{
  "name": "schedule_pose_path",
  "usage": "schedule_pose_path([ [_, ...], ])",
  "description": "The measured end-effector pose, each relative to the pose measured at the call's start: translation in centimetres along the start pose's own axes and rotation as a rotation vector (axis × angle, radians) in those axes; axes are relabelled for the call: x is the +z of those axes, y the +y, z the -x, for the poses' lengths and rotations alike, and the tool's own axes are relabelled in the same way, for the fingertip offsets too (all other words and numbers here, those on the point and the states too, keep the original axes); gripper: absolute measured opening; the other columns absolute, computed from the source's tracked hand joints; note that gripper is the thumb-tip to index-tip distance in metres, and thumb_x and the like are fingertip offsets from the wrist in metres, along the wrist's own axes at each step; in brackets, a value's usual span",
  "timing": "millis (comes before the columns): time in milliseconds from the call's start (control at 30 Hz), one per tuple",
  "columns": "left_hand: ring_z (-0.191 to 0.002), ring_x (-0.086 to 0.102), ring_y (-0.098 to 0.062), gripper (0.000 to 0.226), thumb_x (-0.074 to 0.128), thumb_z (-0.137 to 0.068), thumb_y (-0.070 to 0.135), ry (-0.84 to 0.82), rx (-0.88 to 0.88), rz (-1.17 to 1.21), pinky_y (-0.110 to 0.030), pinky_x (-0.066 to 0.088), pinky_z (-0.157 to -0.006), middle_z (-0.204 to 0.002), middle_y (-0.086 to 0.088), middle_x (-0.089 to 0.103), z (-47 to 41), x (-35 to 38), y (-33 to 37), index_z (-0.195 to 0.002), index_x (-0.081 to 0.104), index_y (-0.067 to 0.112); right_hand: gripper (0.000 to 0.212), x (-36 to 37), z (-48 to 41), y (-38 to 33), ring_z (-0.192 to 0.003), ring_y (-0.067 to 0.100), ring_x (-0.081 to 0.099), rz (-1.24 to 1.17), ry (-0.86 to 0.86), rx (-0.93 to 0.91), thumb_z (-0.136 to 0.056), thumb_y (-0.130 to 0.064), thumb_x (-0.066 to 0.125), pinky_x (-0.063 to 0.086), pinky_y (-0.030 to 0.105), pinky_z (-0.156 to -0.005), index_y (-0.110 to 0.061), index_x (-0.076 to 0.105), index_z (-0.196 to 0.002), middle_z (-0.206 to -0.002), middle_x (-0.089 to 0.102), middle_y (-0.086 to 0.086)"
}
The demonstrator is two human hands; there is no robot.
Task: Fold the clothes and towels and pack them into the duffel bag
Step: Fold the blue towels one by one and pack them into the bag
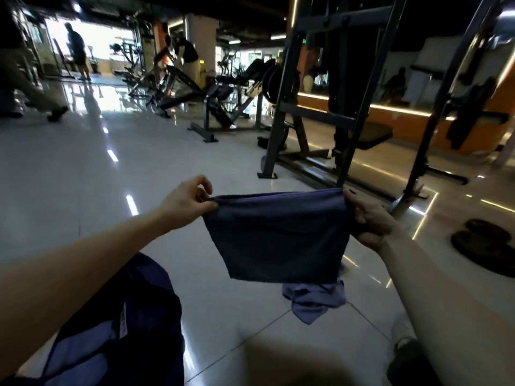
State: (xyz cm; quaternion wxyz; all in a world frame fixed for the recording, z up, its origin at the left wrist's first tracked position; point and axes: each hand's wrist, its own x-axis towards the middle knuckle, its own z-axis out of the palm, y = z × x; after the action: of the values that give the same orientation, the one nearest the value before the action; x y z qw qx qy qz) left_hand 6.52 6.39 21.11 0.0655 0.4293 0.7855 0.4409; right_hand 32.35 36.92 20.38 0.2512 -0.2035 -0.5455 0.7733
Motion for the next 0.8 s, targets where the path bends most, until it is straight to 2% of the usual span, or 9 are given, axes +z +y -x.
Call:
schedule_pose_path([
  [67,-0.069,0.058,-0.014,0.019,0.073,-0.089,0.006,-0.01,0.054,0.016,-0.027,0.049,-0.066,-0.08,-0.008,0.065,0.7,-1.7,2.6,-0.091,0.055,0.012,0.093,0.5,0.0,-2.3,-0.113,0.032,0.06,-0.022,0.091,-0.028,-0.06,-0.042,0.094,0.041,0.045,-0.112,-0.005,0.059,-0.137,-0.125,0.061,0.016],
  [100,-0.068,0.057,-0.013,0.018,0.073,-0.088,0.003,-0.011,0.078,0.019,-0.026,0.048,-0.066,-0.077,-0.007,0.064,1.1,-2.4,3.6,-0.088,0.057,0.011,0.097,0.9,-0.2,-3.4,-0.121,0.034,0.059,-0.033,0.117,-0.025,-0.061,-0.043,0.094,0.039,0.049,-0.114,-0.006,0.055,-0.142,-0.132,0.06,0.017],
  [167,-0.069,0.06,-0.014,0.016,0.076,-0.086,0.002,0.008,0.122,0.025,-0.028,0.05,-0.068,-0.076,-0.007,0.066,1.5,-3.4,4.9,-0.084,0.062,0.009,0.067,2.3,-0.4,-5.4,-0.118,0.036,0.064,-0.026,0.165,0.001,-0.081,-0.037,0.081,0.053,0.05,-0.099,-0.006,0.06,-0.137,-0.13,0.065,0.018],
  [233,-0.072,0.065,-0.016,0.014,0.08,-0.083,0.004,0.055,0.145,0.047,-0.028,0.053,-0.069,-0.078,-0.008,0.071,1.4,-4.0,5.5,-0.084,0.067,0.009,0.035,3.5,-0.8,-6.7,-0.096,0.031,0.071,0.019,0.222,-0.015,-0.093,-0.027,0.069,0.062,0.038,-0.072,-0.005,0.069,-0.121,-0.11,0.072,0.017],
  [333,-0.074,0.069,-0.019,0.014,0.083,-0.081,0.008,0.103,0.141,0.092,-0.027,0.055,-0.07,-0.078,-0.009,0.073,0.7,-3.9,5.7,-0.085,0.069,0.007,0.025,3.8,-1.9,-6.6,-0.085,0.027,0.069,0.089,0.319,-0.009,-0.088,-0.025,0.074,0.056,0.03,-0.058,-0.01,0.073,-0.108,-0.102,0.072,0.013],
  [500,-0.076,0.071,-0.02,0.014,0.082,-0.082,0.008,0.055,0.143,0.05,-0.031,0.057,-0.073,-0.079,-0.007,0.074,-0.7,-2.0,4.5,-0.088,0.069,0.011,0.017,2.2,-3.1,-4.4,-0.092,0.026,0.063,0.134,0.405,0.013,-0.087,-0.018,0.074,0.057,0.04,-0.08,-0.012,0.072,-0.103,-0.101,0.067,0.011],
  [600,-0.076,0.07,-0.022,0.012,0.081,-0.083,0.008,0.031,0.144,-0.018,-0.035,0.058,-0.074,-0.078,-0.005,0.073,-1.5,-1.6,3.5,-0.087,0.07,0.014,0.029,1.3,-4.2,-3.4,-0.096,0.028,0.062,0.132,0.411,0.019,-0.077,-0.025,0.08,0.054,0.041,-0.079,-0.017,0.072,-0.104,-0.108,0.067,0.012],
  [700,-0.072,0.068,-0.012,0.009,0.081,-0.084,0.012,0.026,0.103,-0.099,-0.025,0.056,-0.069,-0.079,-0.001,0.073,-2.3,-1.4,2.6,-0.086,0.072,0.014,0.031,1.2,-5.3,-2.6,-0.092,0.026,0.063,0.097,0.424,0.017,-0.077,-0.024,0.081,0.053,0.038,-0.07,-0.018,0.072,-0.106,-0.105,0.066,0.009],
  [800,-0.07,0.069,-0.008,0.008,0.08,-0.086,0.015,0.004,0.055,-0.135,-0.02,0.052,-0.065,-0.076,0.0,0.074,-2.7,-1.5,1.7,-0.085,0.072,0.012,0.04,1.1,-6.4,-1.5,-0.104,0.03,0.064,0.072,0.427,0.008,-0.071,-0.026,0.085,0.053,0.04,-0.075,-0.017,0.074,-0.108,-0.113,0.068,0.01],
])
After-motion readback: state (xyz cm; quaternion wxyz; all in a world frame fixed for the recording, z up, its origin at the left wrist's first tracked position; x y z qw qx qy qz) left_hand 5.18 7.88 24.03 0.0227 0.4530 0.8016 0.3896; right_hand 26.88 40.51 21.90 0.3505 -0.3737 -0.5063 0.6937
